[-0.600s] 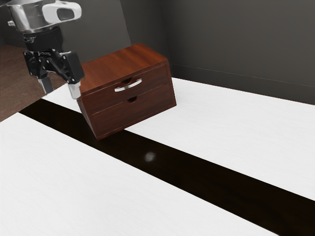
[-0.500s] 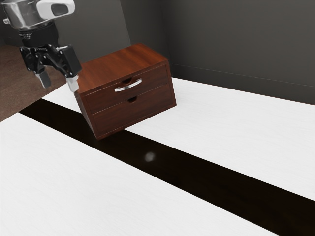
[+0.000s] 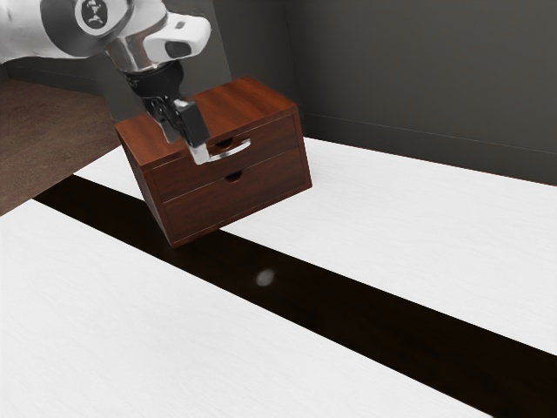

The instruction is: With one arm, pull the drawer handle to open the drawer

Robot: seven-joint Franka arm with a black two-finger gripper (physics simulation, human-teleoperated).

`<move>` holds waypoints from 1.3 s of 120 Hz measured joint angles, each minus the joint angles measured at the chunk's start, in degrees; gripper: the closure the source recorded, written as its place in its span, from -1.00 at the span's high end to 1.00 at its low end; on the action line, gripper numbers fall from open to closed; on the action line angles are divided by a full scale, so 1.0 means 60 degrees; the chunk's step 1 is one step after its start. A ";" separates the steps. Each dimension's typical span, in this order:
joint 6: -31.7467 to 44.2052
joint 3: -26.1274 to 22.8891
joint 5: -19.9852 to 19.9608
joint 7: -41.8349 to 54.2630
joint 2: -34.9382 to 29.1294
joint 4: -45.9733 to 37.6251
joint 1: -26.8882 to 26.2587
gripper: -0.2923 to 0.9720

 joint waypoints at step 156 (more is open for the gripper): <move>0.3537 0.1114 0.1171 0.4364 0.1795 -0.0432 -0.0058 0.54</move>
